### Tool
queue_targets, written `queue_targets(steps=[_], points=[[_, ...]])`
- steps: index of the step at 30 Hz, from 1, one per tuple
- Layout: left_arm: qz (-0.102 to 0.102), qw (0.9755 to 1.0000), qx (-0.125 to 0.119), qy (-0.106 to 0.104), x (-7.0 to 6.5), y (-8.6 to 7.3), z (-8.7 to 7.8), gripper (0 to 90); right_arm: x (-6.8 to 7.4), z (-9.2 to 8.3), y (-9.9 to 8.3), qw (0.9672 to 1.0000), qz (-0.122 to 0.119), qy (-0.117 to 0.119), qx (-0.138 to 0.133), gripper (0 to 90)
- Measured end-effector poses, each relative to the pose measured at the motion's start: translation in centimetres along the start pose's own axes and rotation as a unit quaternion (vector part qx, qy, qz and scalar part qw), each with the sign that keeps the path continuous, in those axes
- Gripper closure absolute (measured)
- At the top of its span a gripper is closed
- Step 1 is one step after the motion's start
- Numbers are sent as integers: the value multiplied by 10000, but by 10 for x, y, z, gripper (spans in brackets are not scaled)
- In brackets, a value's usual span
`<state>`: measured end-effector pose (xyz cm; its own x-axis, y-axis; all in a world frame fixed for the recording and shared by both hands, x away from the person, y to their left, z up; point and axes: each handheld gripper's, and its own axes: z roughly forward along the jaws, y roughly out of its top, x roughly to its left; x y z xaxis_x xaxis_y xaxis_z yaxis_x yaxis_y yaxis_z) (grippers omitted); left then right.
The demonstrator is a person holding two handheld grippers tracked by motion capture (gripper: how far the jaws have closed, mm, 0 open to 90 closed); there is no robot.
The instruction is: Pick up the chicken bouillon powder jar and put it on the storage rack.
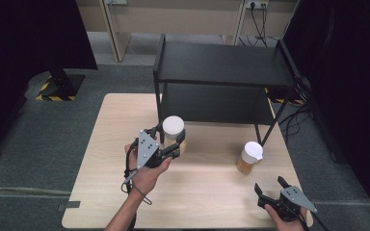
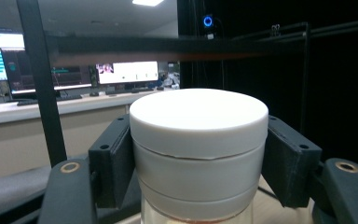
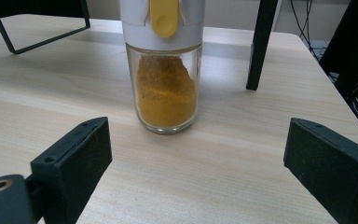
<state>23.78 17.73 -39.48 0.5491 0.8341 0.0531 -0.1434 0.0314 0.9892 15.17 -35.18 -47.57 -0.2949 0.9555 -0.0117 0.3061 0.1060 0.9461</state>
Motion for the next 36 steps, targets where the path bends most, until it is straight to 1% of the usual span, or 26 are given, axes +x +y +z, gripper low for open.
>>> queue_targets(steps=[5, 6, 8, 12, 14, 17, 18, 19, 24, 26, 28, 29, 33, 34, 35, 36], points=[[13, 9998, -172, 78, -1, 13, 4, 336, 0, 0, 0, 10000, 11, -1, 1, 77], [13, 9998, -172, 78, -1, 13, 4, 336, 0, 0, 0, 10000, 10, -1, 2, 77], [16, 9996, -236, 143, -2, 19, 7, 336, 0, 0, 0, 10000, 5, -2, -1, 78], [10, 9994, -302, 197, -2, 25, 10, 336, 0, 0, 0, 10000, 11, -4, 2, 77], [13, 9991, -361, 235, -1, 31, 13, 336, 0, 0, 0, 10000, 14, -3, -2, 77], [49, 9989, -398, 257, -1, 38, 16, 336, 0, 0, 0, 10000, 23, -1, 4, 77], [49, 9989, -398, 257, -1, 38, 16, 336, 0, 0, 0, 10000, 23, -1, 4, 77], [49, 9986, -427, 295, 0, 43, 19, 336, 0, 0, 0, 10000, 23, -2, 2, 77], [15, 9981, -490, 359, 1, 52, 24, 336, 0, 0, 0, 10000, 19, -3, 6, 77], [29, 9979, -510, 396, 3, 58, 28, 336, 0, 0, 0, 10000, 29, -2, 5, 77], [36, 9978, -514, 406, 3, 60, 30, 336, 0, 0, 0, 10000, 40, -3, 6, 77], [9, 9977, -528, 420, 4, 65, 33, 336, 0, 0, 0, 10000, 43, -2, 9, 77], [37, 9975, -551, 446, 4, 74, 39, 336, 0, 0, 0, 10000, 33, -1, 5, 77], [37, 9975, -551, 446, 4, 74, 39, 336, 0, 0, 0, 10000, 33, -1, 5, 77], [40, 9974, -554, 454, 5, 79, 42, 336, -1, 0, 0, 10000, 42, 1, 4, 77], [40, 9974, -554, 454, 5, 79, 42, 337, -1, 0, 0, 10000, 42, 1, 4, 77]])
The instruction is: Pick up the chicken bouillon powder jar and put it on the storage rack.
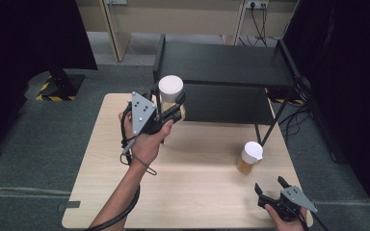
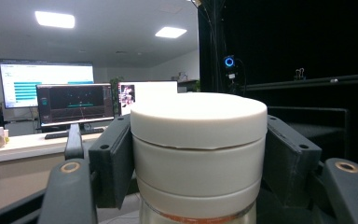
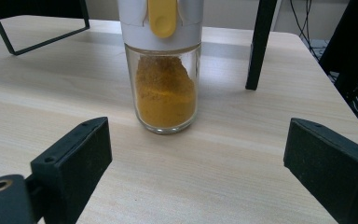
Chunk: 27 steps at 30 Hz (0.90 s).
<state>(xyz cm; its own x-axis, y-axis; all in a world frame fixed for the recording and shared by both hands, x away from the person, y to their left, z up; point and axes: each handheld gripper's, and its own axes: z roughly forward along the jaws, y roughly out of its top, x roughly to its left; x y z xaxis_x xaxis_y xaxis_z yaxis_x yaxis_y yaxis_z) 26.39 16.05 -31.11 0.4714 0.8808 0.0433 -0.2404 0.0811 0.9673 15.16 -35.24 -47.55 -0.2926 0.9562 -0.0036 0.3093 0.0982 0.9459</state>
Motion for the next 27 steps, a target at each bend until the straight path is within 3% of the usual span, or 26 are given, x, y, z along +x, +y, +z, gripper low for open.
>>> queue_targets(steps=[27], points=[[14, 9999, -32, 128, 2, 57, 42, 337, 0, 0, 0, 10000, 24, 7, -13, 77]])
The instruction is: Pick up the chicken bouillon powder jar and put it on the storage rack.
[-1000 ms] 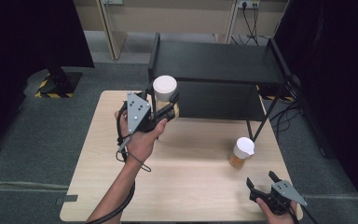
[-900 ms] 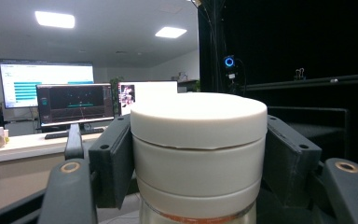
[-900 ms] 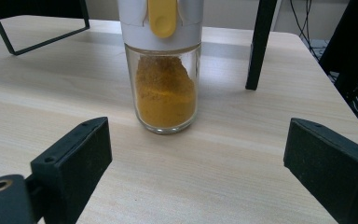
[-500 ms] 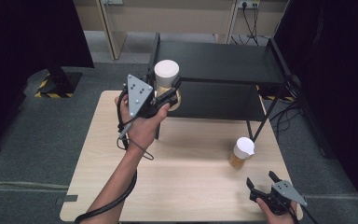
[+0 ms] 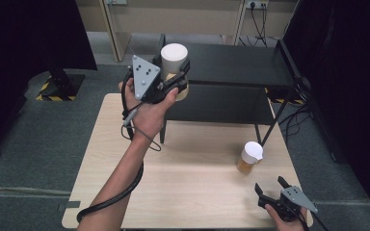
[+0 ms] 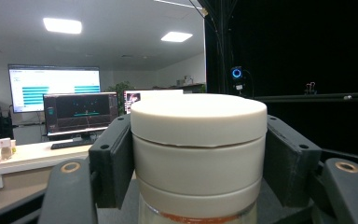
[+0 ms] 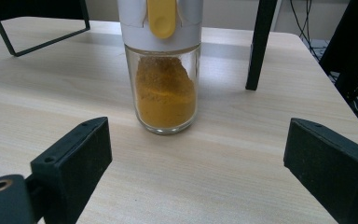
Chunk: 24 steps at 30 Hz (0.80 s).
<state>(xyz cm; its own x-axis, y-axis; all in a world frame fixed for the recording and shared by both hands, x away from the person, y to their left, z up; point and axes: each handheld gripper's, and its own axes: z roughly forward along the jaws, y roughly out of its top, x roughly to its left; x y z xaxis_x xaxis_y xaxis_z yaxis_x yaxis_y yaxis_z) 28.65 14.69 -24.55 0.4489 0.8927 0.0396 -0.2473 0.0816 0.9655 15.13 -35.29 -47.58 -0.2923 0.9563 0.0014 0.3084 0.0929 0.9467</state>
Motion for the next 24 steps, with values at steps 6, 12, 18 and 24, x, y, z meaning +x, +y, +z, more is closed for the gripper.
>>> queue_targets(steps=[6, 12, 18, 24], points=[[21, 10000, 22, 40, 0, 8, 11, 337, 0, 0, 0, 10000, -10, 5, -10, 77], [-1, 9999, 27, 96, 1, 14, 20, 337, 0, 0, -1, 10000, -27, 8, -13, 77], [16, 9998, 80, 183, 2, 18, 31, 337, 0, 0, -1, 10000, -20, 9, -16, 77], [88, 9990, 272, 334, 8, 18, 48, 337, -1, 0, -1, 10000, -18, 19, -20, 77]])
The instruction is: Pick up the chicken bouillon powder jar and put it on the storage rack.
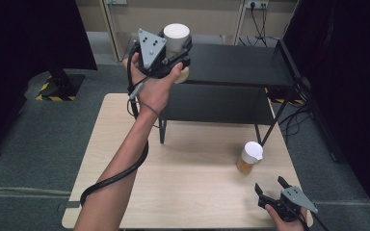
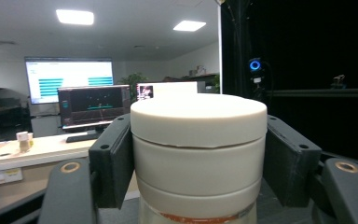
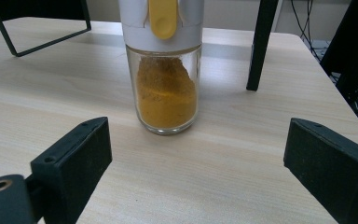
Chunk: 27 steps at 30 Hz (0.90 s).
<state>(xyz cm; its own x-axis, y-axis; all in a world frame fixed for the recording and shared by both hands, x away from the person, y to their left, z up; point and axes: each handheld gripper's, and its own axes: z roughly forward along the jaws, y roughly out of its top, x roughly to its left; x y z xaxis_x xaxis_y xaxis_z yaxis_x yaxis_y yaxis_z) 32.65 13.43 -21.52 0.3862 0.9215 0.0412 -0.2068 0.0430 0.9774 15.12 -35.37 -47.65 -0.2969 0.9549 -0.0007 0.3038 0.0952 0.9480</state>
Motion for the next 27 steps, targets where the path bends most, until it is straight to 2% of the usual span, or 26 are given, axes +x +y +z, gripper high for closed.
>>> queue_targets(steps=[7, 15, 17, 21, 27], points=[[39, 9999, 100, 116, 1, -1, 10, 337, -1, 0, 0, 10000, 2, 14, 1, 77], [62, 9997, 183, 133, 1, 0, 17, 336, 0, 0, 0, 10000, -23, 10, -8, 77], [2, 9997, 209, 138, 2, -1, 18, 336, 0, 0, 0, 10000, -22, 14, -11, 77], [31, 9994, 289, 172, 4, -1, 20, 336, 0, 0, 0, 10000, -32, 26, -6, 77], [-92, 9993, 332, 153, 8, -2, 21, 334, 0, 0, 0, 10000, -36, 28, 2, 77]])
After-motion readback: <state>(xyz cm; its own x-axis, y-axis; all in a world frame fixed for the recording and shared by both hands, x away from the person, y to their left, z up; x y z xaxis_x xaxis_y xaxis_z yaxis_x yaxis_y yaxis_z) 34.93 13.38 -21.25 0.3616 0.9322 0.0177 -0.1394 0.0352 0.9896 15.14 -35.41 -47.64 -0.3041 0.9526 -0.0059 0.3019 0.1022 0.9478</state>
